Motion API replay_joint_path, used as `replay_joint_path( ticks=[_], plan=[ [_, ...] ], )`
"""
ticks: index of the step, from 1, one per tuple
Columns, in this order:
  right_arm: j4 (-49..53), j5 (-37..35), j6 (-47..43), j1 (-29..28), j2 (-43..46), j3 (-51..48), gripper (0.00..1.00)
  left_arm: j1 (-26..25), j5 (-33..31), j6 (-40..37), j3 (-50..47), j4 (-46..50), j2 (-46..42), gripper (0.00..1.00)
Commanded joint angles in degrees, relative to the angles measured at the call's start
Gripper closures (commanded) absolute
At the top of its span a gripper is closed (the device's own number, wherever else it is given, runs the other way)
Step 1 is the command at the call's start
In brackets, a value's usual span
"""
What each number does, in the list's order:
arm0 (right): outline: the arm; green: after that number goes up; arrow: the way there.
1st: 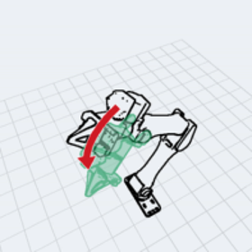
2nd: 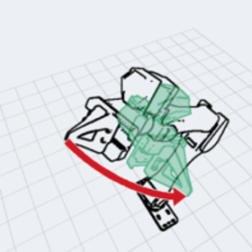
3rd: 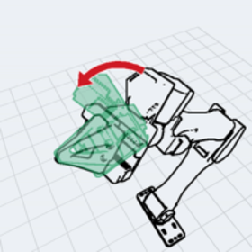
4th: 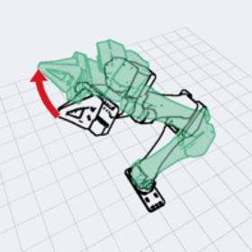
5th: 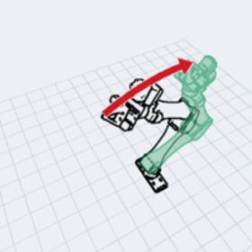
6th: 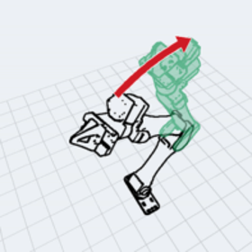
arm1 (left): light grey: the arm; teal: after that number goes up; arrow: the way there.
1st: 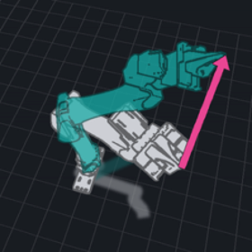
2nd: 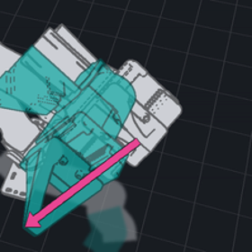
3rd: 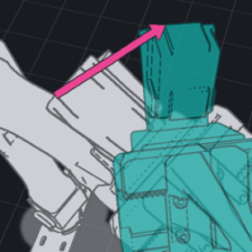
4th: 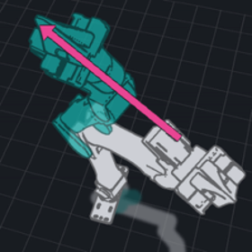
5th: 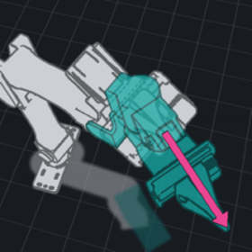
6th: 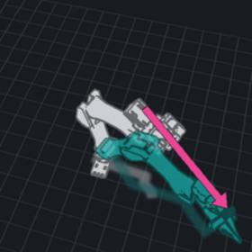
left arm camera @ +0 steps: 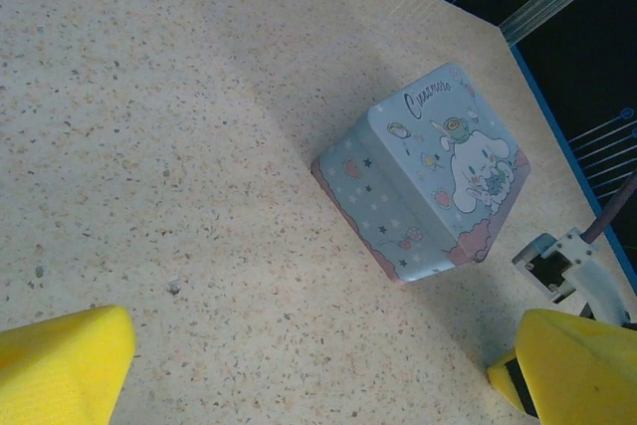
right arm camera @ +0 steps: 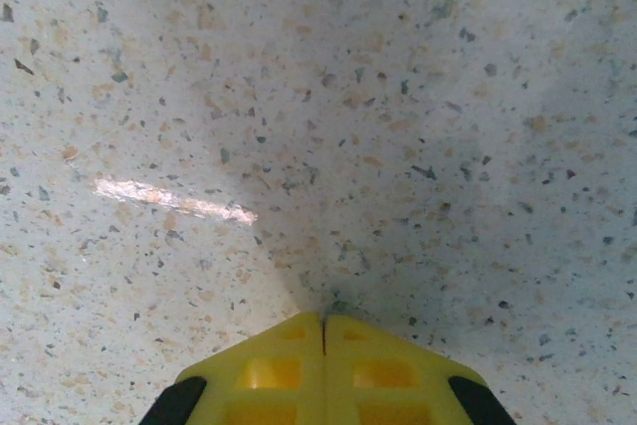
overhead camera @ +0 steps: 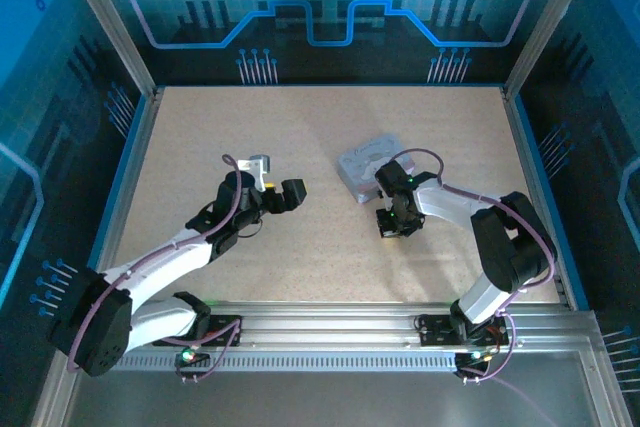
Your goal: Unlock the padlock with the key
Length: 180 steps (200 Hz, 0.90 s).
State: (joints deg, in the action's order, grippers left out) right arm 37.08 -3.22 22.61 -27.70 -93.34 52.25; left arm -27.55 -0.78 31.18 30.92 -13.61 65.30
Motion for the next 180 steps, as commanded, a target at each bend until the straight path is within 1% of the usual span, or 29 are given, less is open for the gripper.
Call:
replay_joint_path(
  ticks=[1, 38, 78, 123, 167, 180],
  plan=[
    [1.0, 0.0, 1.4, -0.7, 3.1, 0.4, 0.99, -0.5, -0.1, -0.6, -0.5, 0.0, -1.6, 0.01],
    [-1.4, 2.6, 1.0, -0.8, 8.2, 0.7, 1.0, -0.6, 1.4, 2.5, 0.3, -0.5, -1.9, 0.01],
    [-3.0, 3.7, -5.5, -2.0, 13.4, 2.3, 1.0, -0.6, 3.5, 7.8, 3.4, 3.0, -1.6, 0.01],
    [-6.2, 3.6, -18.4, -5.5, 20.3, 3.8, 1.0, -0.6, 8.5, 11.5, 6.5, 4.7, -1.3, 0.02],
    [-11.3, 3.4, -34.9, -10.9, 26.9, 2.5, 1.0, -0.5, 13.2, 9.2, 11.9, 10.2, -0.7, 0.07],
    [-12.7, 4.7, -40.1, -12.1, 29.0, 1.7, 1.0, -0.6, 14.3, 8.3, 13.5, 12.0, -0.6, 0.08]
  ],
)
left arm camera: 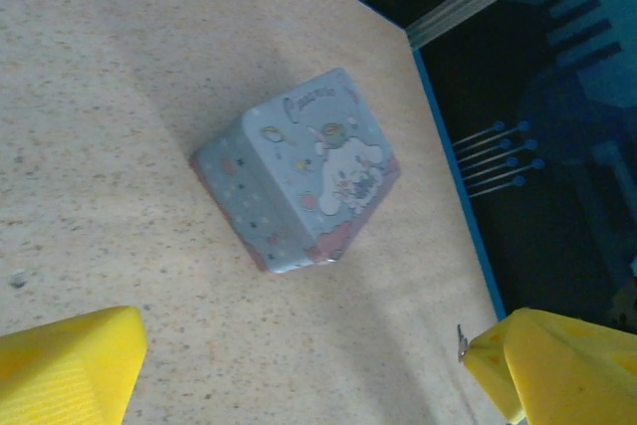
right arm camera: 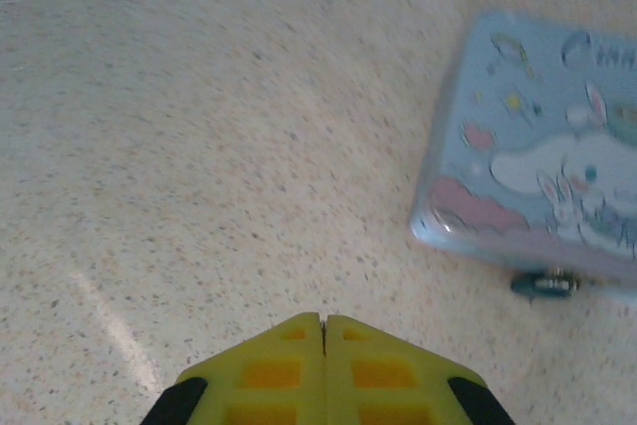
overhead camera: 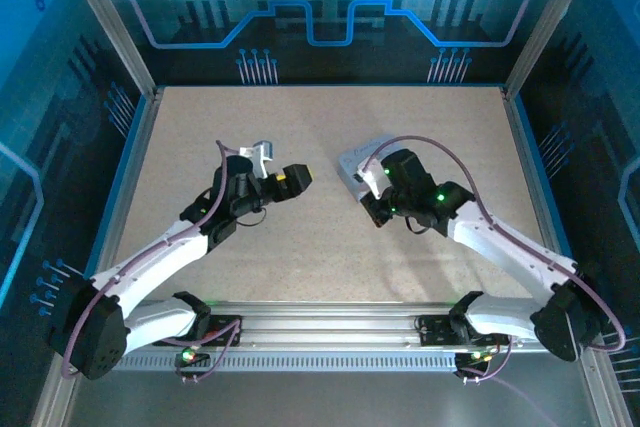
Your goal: Unlock the padlock with the key
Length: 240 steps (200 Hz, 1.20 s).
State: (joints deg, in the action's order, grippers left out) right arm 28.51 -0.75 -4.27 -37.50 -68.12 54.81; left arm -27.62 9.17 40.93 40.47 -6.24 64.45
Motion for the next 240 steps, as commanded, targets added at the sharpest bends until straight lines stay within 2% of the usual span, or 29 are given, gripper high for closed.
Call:
replay_joint_path(
  ticks=[1, 41, 60, 96, 158, 240],
  plan=[
    [-4.3, 2.3, -13.6, -2.4, 3.9, -1.0, 1.0, -0.5, 4.5, -1.6, 4.1, 4.8, 0.3, 0.08],
    [-2.8, 4.6, -33.0, -7.4, 8.9, -2.4, 1.0, -0.5, 8.5, -4.7, 8.6, 10.3, 0.3, 0.13],
    [-1.4, 1.9, -40.4, -10.6, 10.1, -2.7, 1.0, -0.4, 11.1, -5.5, 9.8, 11.4, 0.3, 0.17],
    [0.7, -3.8, -49.1, -15.5, 10.0, -1.8, 1.0, -0.5, 16.3, -5.9, 10.3, 10.6, 0.4, 0.24],
    [2.9, -2.7, -54.9, -16.9, 8.9, -0.5, 1.0, -0.9, 23.3, -2.5, 8.7, 4.8, 1.5, 0.35],
    [9.6, 4.0, -59.2, -16.7, 10.5, 1.1, 1.0, -5.3, 24.0, -2.7, 8.6, 2.7, 4.5, 0.37]
  ],
)
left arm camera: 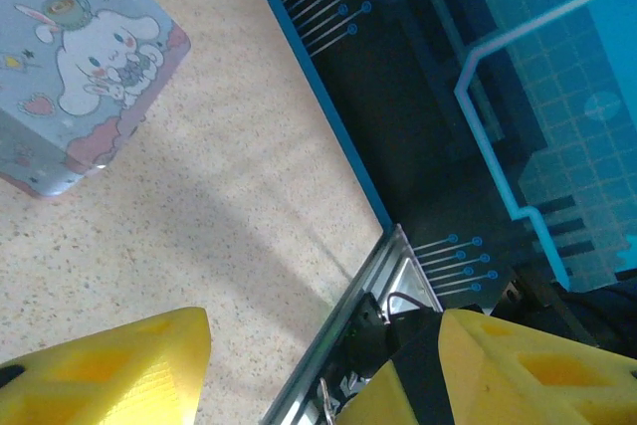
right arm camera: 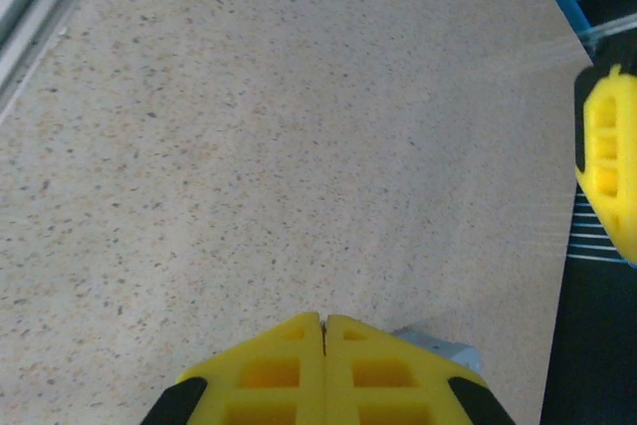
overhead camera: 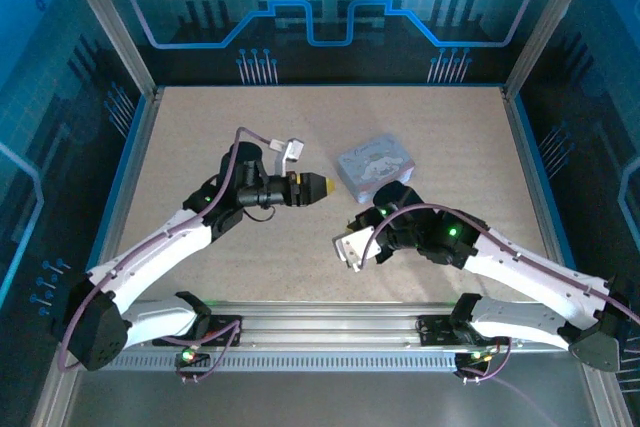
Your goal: Unlock the padlock with the key
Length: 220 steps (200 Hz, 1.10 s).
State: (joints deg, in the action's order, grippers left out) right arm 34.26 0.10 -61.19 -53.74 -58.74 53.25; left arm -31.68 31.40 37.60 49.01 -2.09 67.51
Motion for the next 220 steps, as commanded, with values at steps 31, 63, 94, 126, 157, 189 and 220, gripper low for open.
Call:
replay_joint_path(
  ticks=[31, 63, 94, 126, 157, 189, 220],
  plan=[
    [5.3, 7.4, -3.2, 1.9, 2.3, 3.8, 1.0, -3.1, 2.1, 1.1, 0.8, -2.1, 3.1, 0.38],
    [6.8, 9.5, -4.4, 3.5, 3.2, 4.2, 1.0, -4.8, 3.1, 1.2, 2.3, -2.6, 5.4, 0.38],
    [5.9, 9.8, -3.5, 4.6, 4.0, 2.6, 1.0, -6.3, 4.7, 1.9, 3.5, -4.4, 8.0, 0.41],
    [5.5, 8.8, -3.0, 4.8, 4.2, 1.9, 1.0, -6.9, 6.9, 2.6, 4.8, -5.5, 10.1, 0.43],
    [3.5, 7.1, -2.6, 4.9, 5.0, 0.4, 1.0, -7.4, 7.8, 3.1, 5.6, -6.3, 11.4, 0.47],
    [1.9, 6.1, -1.9, 5.3, 5.6, -0.3, 1.0, -7.9, 9.0, 4.9, 5.4, -7.9, 12.9, 0.52],
    [-0.4, 5.6, -1.2, 5.8, 6.3, -1.1, 1.0, -8.1, 9.1, 5.9, 5.0, -8.9, 13.2, 0.54]
  ],
)
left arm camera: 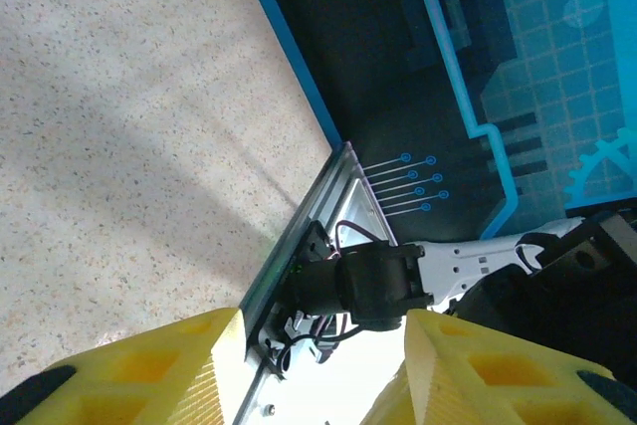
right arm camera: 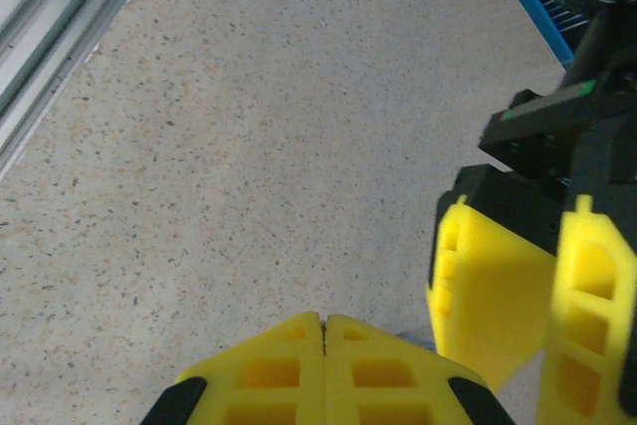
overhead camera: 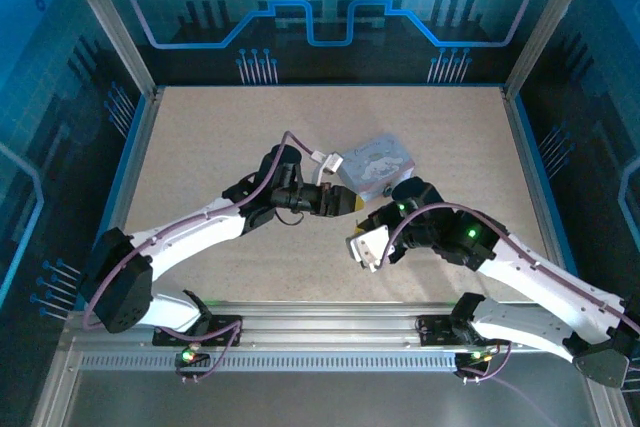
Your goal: Unlock the padlock with the key
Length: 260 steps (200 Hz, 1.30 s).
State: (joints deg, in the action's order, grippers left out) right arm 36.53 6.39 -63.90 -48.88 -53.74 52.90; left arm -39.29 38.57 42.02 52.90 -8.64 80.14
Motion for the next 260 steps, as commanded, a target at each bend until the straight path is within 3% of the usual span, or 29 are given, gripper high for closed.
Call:
replay_joint_path(
  ticks=[1, 87, 156, 172, 225, 260],
  plan=[
    [-2.8, -0.7, 1.5, 1.0, 1.3, -0.8, 1.0, -0.5, 1.9, 1.5, 1.1, -2.4, 0.5, 0.54],
    [-7.7, -1.6, 2.1, 2.5, 0.1, -1.4, 1.0, -0.5, 3.3, 1.7, 0.9, -2.4, 0.4, 0.64],
    [-5.7, -1.1, 3.3, 2.7, 0.0, -1.4, 1.0, -0.5, 1.2, -0.1, 0.9, -2.0, -0.6, 0.95],
    [-4.5, -0.6, 4.3, 2.7, 0.5, -1.4, 0.88, -0.5, -0.7, -1.6, 0.9, -1.2, -1.4, 1.0],
    [-5.4, 0.6, 8.8, 2.7, 4.8, -5.2, 0.45, -0.5, -10.7, -11.2, 2.8, 3.7, -4.6, 1.0],
    [-9.6, 0.8, 17.3, 2.9, 6.8, -7.5, 0.28, -0.5, -18.7, -21.9, 6.8, 10.3, -5.7, 1.0]
  ],
)
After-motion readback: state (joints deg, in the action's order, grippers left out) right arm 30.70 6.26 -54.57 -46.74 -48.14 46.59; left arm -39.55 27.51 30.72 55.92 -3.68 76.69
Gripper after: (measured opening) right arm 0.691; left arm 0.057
